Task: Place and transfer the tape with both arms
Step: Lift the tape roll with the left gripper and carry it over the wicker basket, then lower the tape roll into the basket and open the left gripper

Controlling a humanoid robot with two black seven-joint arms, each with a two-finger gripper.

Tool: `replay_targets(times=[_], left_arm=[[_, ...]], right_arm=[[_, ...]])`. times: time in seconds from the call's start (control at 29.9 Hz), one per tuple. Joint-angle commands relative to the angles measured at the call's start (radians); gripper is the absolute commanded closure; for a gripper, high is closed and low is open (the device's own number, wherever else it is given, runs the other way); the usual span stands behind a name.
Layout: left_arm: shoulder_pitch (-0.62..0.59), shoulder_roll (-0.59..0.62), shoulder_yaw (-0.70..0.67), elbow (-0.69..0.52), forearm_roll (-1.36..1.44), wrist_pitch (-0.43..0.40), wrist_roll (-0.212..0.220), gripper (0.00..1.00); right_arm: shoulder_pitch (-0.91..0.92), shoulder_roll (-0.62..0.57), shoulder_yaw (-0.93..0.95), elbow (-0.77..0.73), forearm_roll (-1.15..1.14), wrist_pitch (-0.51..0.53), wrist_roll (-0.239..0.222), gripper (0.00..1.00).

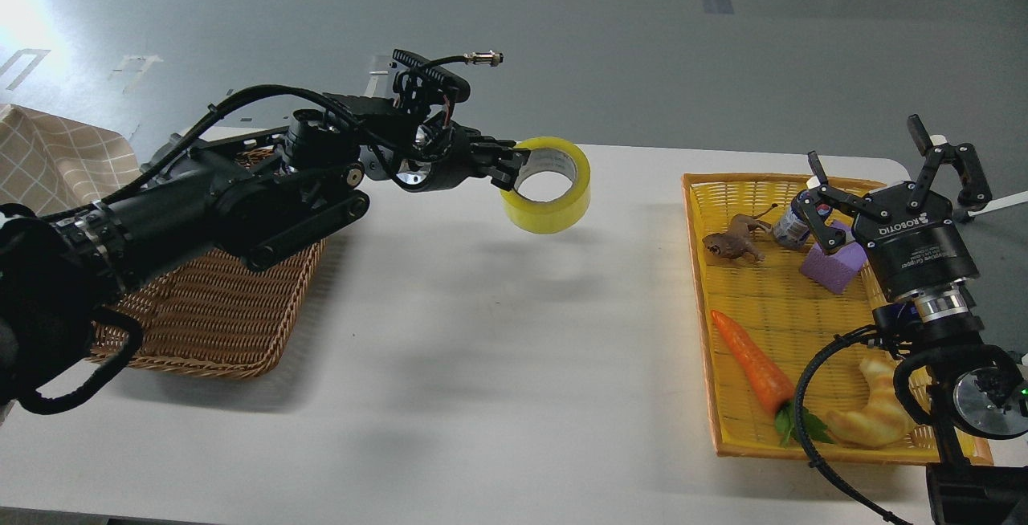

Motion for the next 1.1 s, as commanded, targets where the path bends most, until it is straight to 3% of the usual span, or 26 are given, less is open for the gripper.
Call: replay_targets(times=[0.0,0.33,0.6,1.07], left_arm=[[-0.004,0.087,0.002,-0.021,0.000,0.000,-0.024,1.00],[0.017,0.296,0.008,-0.054,-0.002,0.003,-0.075,1.00],[0.105,0.476,0.008,-0.054,-0.022,0.044,-0.107,1.00],[0.292,0.579,0.009,-0.046,-0.045,0.161,-0.115,1.00]], right_arm=[[-0.001,0.000,0.000,0.000,0.000,0.000,0.000,0.00],[-0.001,0.012,-0.001,-0.002,0.000,0.000,0.000,0.00],[0.000,0.029,-0.006,-0.003,0.000,0.000,0.000,0.00],[-0.001,0.041,-0.012,-0.003,0.000,0.000,0.000,0.00]])
